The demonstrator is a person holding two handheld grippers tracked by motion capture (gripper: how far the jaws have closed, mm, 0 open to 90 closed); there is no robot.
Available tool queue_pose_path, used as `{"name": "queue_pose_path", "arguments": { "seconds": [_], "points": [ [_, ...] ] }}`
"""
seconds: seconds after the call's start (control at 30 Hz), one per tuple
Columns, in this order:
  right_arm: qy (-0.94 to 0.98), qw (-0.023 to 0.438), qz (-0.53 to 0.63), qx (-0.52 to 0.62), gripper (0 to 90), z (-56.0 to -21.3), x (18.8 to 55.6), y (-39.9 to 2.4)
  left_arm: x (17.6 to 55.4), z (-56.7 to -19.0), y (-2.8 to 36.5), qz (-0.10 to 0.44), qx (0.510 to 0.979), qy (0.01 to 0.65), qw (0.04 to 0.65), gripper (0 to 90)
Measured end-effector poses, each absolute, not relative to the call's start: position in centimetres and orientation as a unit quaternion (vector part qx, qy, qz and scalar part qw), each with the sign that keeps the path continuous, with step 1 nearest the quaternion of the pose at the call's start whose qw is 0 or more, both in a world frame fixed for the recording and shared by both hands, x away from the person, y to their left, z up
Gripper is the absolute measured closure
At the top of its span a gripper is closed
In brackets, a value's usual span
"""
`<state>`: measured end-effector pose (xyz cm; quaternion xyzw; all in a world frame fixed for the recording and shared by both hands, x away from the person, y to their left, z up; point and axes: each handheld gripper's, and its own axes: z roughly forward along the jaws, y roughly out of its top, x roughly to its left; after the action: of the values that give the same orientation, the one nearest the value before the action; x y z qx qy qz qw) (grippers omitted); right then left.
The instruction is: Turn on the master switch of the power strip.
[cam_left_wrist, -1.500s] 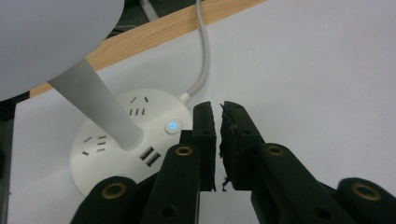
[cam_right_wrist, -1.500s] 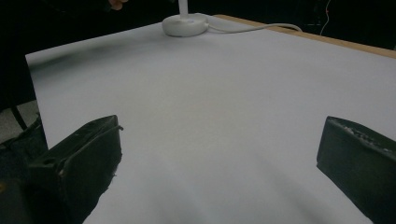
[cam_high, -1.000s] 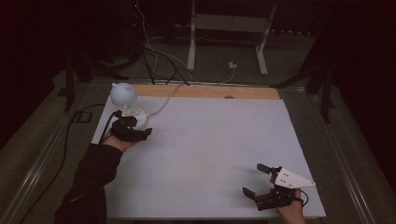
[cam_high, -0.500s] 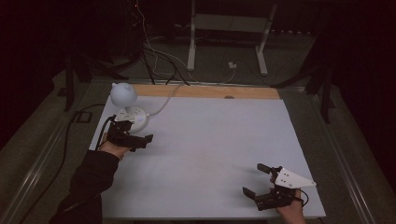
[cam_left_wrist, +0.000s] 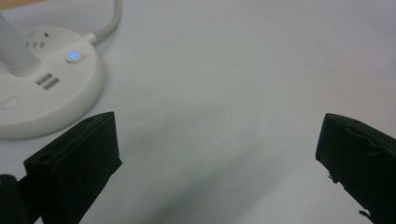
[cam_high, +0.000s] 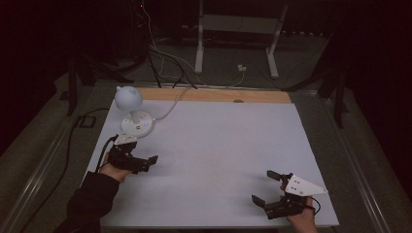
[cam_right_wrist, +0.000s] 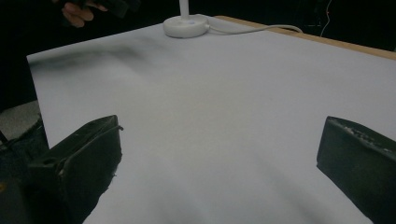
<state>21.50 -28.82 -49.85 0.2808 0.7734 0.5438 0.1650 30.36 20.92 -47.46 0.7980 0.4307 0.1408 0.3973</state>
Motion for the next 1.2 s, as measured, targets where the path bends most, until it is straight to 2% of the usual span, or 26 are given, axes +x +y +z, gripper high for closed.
{"name": "queue_pose_path", "arguments": {
  "seconds": [0.77, 1.2],
  "points": [
    [0.774, 0.166, 0.542, 0.280, 0.0, -49.8, 21.5, -28.8, 25.3, -50.6, 19.7, 0.135, 0.826, 0.388, 0.387, 0.2],
    [0.776, 0.167, 0.541, 0.279, 0.0, -49.7, 21.4, -28.8, 22.7, -51.2, 20.8, 0.139, 0.818, 0.391, 0.399, 0.2]
  ]
}}
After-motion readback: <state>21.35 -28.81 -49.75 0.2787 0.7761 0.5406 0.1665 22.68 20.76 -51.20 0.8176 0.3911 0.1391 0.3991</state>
